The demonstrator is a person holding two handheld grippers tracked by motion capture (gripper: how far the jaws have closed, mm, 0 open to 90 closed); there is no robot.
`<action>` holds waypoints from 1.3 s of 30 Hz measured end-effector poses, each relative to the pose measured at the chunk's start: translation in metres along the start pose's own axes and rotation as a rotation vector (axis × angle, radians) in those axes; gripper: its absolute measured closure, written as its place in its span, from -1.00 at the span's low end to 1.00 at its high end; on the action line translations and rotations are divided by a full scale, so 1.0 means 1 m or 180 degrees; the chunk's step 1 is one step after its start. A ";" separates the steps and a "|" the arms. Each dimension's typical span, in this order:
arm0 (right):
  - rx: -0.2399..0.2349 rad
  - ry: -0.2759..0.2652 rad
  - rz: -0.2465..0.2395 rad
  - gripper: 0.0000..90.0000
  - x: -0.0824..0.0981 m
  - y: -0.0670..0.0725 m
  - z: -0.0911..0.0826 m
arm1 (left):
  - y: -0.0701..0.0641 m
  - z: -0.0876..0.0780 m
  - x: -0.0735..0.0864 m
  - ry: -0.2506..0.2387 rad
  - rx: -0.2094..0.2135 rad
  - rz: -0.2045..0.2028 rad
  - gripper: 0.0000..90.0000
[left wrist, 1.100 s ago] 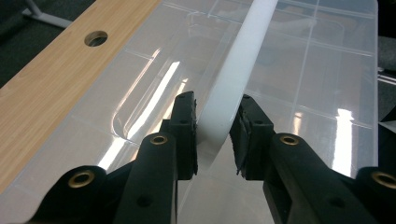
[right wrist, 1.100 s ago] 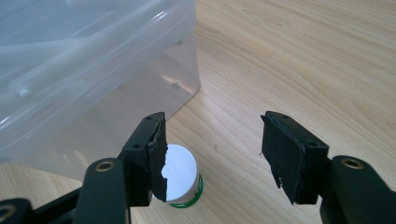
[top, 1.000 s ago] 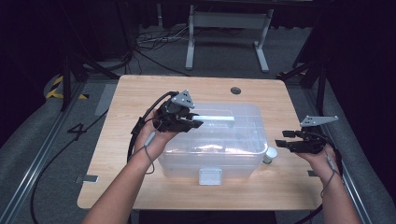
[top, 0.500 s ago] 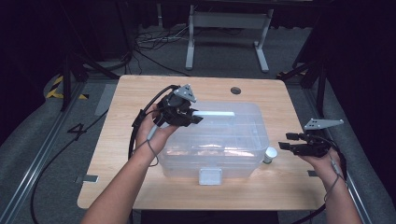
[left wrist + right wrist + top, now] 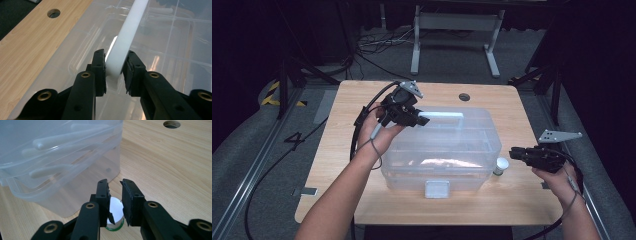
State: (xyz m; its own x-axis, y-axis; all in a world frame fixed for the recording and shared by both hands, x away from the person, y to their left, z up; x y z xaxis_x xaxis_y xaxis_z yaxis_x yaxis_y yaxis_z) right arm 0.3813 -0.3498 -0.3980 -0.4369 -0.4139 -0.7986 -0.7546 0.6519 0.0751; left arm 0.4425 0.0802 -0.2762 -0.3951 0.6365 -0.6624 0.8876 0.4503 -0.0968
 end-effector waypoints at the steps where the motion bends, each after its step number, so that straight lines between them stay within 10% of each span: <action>1: 0.0000 0.0000 0.0000 0.71 0.000 0.000 0.000 | 0.000 0.000 0.000 0.0000 0.0000 0.0000 0.62; 39: -0.0084 -0.0195 -0.0389 0.94 0.001 0.023 0.009 | 0.038 -0.002 -0.033 0.0103 0.0043 -0.0309 0.58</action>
State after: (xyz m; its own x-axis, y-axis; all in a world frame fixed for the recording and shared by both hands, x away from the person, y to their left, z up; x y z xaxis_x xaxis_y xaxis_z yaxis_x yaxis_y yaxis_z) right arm 0.3681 -0.3292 -0.4027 -0.3107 -0.4490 -0.8377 -0.8134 0.5817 -0.0101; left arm 0.4890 0.0779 -0.2568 -0.4867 0.6103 -0.6250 0.8478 0.5026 -0.1694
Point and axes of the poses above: each handheld gripper's, and its own axes: z roughly forward along the jaws, x roughly out of its underside, y roughly to its left, the point moved 1 cm from there along z, roughly forward along the jaws, and after that the axes turned 4 degrees about -z, right-handed, at the moved point
